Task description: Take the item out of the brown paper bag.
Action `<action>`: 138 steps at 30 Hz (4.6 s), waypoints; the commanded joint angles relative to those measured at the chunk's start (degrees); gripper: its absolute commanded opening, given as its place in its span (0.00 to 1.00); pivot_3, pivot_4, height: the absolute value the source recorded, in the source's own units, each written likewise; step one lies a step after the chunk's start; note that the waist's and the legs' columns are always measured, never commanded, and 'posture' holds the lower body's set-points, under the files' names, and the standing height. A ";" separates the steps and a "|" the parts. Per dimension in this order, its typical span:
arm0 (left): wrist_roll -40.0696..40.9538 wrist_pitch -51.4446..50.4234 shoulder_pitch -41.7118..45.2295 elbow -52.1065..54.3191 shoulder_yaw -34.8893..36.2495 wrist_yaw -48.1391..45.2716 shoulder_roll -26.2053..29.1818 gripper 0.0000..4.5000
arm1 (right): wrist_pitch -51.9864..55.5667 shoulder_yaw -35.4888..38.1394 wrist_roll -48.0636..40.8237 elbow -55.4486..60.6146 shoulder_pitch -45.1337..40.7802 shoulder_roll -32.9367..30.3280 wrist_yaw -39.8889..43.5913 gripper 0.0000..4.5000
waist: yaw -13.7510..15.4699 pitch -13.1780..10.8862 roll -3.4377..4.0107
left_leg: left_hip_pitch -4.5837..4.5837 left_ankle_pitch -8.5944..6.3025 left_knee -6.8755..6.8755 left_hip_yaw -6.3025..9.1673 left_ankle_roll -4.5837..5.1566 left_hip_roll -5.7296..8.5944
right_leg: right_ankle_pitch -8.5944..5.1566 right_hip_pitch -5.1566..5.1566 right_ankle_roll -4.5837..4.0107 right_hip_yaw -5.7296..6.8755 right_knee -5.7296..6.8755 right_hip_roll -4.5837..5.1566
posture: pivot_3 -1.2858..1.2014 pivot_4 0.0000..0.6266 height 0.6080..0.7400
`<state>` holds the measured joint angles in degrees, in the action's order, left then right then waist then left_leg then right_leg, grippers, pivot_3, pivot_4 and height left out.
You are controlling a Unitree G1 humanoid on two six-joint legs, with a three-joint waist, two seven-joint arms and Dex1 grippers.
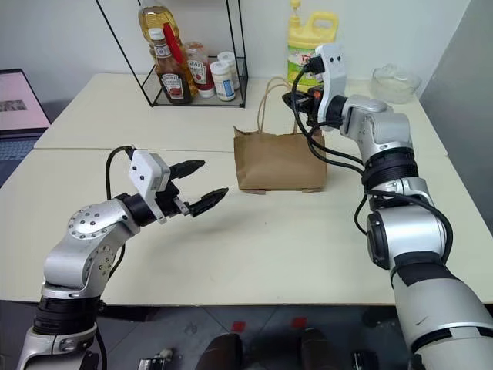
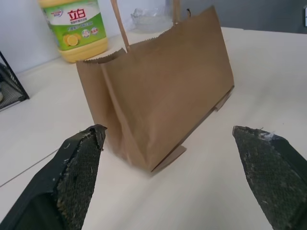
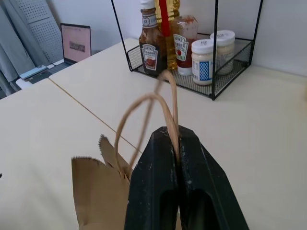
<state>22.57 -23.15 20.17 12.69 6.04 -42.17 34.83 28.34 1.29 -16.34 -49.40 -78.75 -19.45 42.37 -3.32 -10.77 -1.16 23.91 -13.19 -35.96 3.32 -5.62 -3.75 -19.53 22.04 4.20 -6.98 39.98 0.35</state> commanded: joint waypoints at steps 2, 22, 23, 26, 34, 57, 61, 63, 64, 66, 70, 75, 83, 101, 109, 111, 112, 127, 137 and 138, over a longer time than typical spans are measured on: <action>0.78 0.02 -0.56 1.02 2.94 -0.11 1.77 1.00 | -3.95 0.62 1.38 0.39 -4.01 0.83 0.32 0.01 | -0.06 -0.01 0.02 | 0.00 0.00 0.01 -0.01 0.00 0.00 | 0.00 0.02 0.00 0.00 0.00 0.00 | 0.52 0.24 1.00; 3.92 -4.55 -5.06 1.61 9.84 1.53 4.10 1.00 | -13.97 1.33 5.08 -9.89 -14.38 8.75 0.95 0.01 | -0.49 -0.04 0.06 | 0.10 0.00 0.04 0.00 -0.01 -0.01 | 0.01 0.17 -0.01 0.03 0.04 0.01 | 0.52 0.24 1.00; 3.93 -4.75 -5.14 1.53 10.17 1.76 4.21 1.00 | -14.49 1.44 5.19 -10.49 -14.59 9.04 0.81 0.01 | -0.49 -0.04 0.06 | 0.11 0.01 0.04 0.00 -0.01 -0.01 | 0.00 0.17 -0.01 0.05 0.04 0.02 | 0.52 0.24 1.00; 4.15 -5.55 -5.01 1.01 11.29 2.46 4.58 1.00 | -16.45 1.76 5.57 -12.35 -14.97 10.00 0.52 0.01 | -0.50 -0.04 0.06 | 0.11 0.01 0.03 0.00 -0.02 -0.01 | 0.01 0.16 -0.01 0.05 0.05 0.02 | 0.52 0.24 1.00; 4.78 -7.91 -5.17 2.84 11.71 4.26 4.72 1.00 | -19.33 2.47 5.30 -15.14 -15.81 12.51 0.24 0.01 | -0.87 -0.04 0.07 | 0.11 0.07 0.03 0.00 -0.13 -0.01 | 0.01 0.17 -0.01 0.06 0.08 0.02 | 0.52 0.24 1.00; 5.50 -10.52 -5.70 6.02 10.62 5.56 4.52 1.00 | -26.31 -1.69 11.91 -17.70 -13.04 15.41 4.17 0.01 | -1.61 -0.04 0.06 | 0.11 0.12 0.03 0.02 -0.22 -0.02 | 0.01 0.17 -0.02 0.08 0.12 0.02 | 0.52 0.24 1.00; 5.21 -9.37 -5.89 4.98 10.56 4.88 4.51 1.00 | -27.37 -2.20 13.15 -18.08 -12.80 15.49 4.06 0.01 | -1.61 -0.04 0.06 | 0.10 0.12 0.03 0.02 -0.22 -0.02 | 0.01 0.17 -0.02 0.08 0.13 0.02 | 0.52 0.24 1.00; 5.03 -8.79 -6.16 4.61 10.61 4.49 4.44 1.00 | -27.62 -2.33 13.52 -18.07 -12.55 15.47 4.24 0.01 | -1.61 -0.04 0.06 | 0.10 0.12 0.03 0.02 -0.22 -0.02 | 0.01 0.17 -0.02 0.08 0.14 0.02 | 0.52 0.24 1.00; 4.96 -8.52 -6.29 4.45 10.60 4.34 4.42 1.00 | -27.66 -2.42 13.67 -18.06 -12.39 15.41 4.34 0.01 | -1.61 -0.04 0.06 | 0.10 0.12 0.03 0.02 -0.22 -0.02 | 0.01 0.16 -0.02 0.08 0.14 0.02 | 0.52 0.24 1.00; 4.88 -7.97 -6.49 4.09 10.52 4.08 4.44 1.00 | -27.59 -2.60 14.02 -18.02 -12.13 15.29 4.43 0.01 | -1.62 -0.04 0.06 | 0.10 0.12 0.03 0.02 -0.22 -0.02 | 0.01 0.17 -0.02 0.08 0.14 0.02 | 0.52 0.24 1.00; 4.64 -7.06 -6.49 3.32 10.38 3.58 4.52 1.00 | -26.76 -2.60 14.73 -17.86 -11.79 15.03 4.26 0.01 | -1.62 -0.04 0.06 | 0.10 0.12 0.02 0.02 -0.22 -0.02 | 0.01 0.16 -0.02 0.08 0.15 0.02 | 0.52 0.24 1.00; 4.30 -6.15 -6.26 2.39 10.19 2.99 4.57 1.00 | -25.41 -2.25 15.22 -17.90 -11.71 14.18 3.59 0.01 | -1.63 -0.04 0.06 | 0.09 0.13 0.02 0.02 -0.23 -0.02 | 0.01 0.16 -0.02 0.08 0.18 0.02 | 0.52 0.24 1.00; 4.04 -6.57 -4.97 2.30 9.47 3.01 4.51 1.00 | -21.44 -2.53 14.80 -15.89 -12.16 12.78 6.14 0.01 | -1.63 -0.04 0.06 | 0.08 0.13 -0.01 0.02 -0.22 -0.01 | 0.01 0.16 -0.02 0.09 0.24 0.03 | 0.52 0.24 1.00; 3.35 -5.25 -3.60 0.84 7.95 2.34 4.35 1.00 | -17.85 -4.49 16.51 -14.48 -10.85 12.45 5.22 0.09 | -1.65 -0.04 0.06 | 0.05 0.13 -0.04 0.02 -0.22 -0.01 | 0.01 0.17 -0.02 0.10 0.36 0.03 | 0.52 0.24 1.00; 3.11 -4.84 -3.40 1.24 7.92 2.82 4.00 1.00 | -15.76 -4.30 16.48 -10.93 -9.11 9.69 7.64 0.60 | -1.60 -0.04 0.06 | 0.05 0.13 -0.05 0.02 -0.22 0.00 | 0.01 0.16 -0.02 0.10 0.38 0.03 | 0.52 0.24 1.00; 3.22 -5.15 -3.04 1.86 7.95 3.31 3.90 1.00 | -13.88 -4.25 15.97 -7.21 -7.38 7.98 9.29 0.60 | -1.46 -0.03 0.05 | 0.07 0.13 -0.08 0.04 -0.22 0.00 | 0.01 0.15 -0.02 0.12 0.38 0.04 | 0.52 0.24 1.00; 3.38 -5.50 -2.75 2.31 8.01 3.59 3.90 1.00 | -12.50 -4.45 15.80 -3.78 -5.60 6.68 10.35 0.60 | -1.45 -0.03 0.05 | 0.07 0.13 -0.08 0.04 -0.22 0.03 | 0.01 0.15 -0.02 0.12 0.38 0.06 | 0.52 0.24 1.00; 1.66 -1.96 13.81 -14.71 8.75 -1.13 10.34 0.58 | 33.22 6.04 -9.00 81.84 38.05 -12.71 11.26 0.61 | -1.58 -0.02 0.03 | 0.07 0.04 -0.12 0.34 0.02 0.04 | -0.01 0.06 -0.04 0.30 0.38 0.01 | 0.52 0.24 1.00; -12.54 15.06 36.08 -46.66 -1.50 -2.33 8.09 0.00 | 40.55 6.70 -15.31 92.63 44.05 -9.11 -2.26 0.61 | -0.47 -0.01 0.01 | 0.04 0.13 -0.16 0.56 0.04 0.09 | -0.02 -0.15 -0.03 0.55 0.33 0.01 | 0.52 0.24 1.00; -14.06 17.04 38.51 -50.70 -2.64 -2.40 7.51 0.00 | 40.90 6.66 -15.87 93.32 44.49 -9.02 -3.11 0.61 | -0.22 -0.01 0.01 | 0.05 0.13 -0.16 0.57 0.04 0.09 | -0.02 -0.15 -0.04 0.57 0.32 0.01 | 0.52 0.24 1.00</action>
<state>11.01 -10.18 55.53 -34.29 4.18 -44.52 42.31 68.94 6.90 -30.67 41.02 -34.30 -28.60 40.85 -3.54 -10.78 -1.14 23.99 -13.06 -36.11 3.91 -5.58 -3.66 -19.55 21.90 4.17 -6.39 40.26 0.36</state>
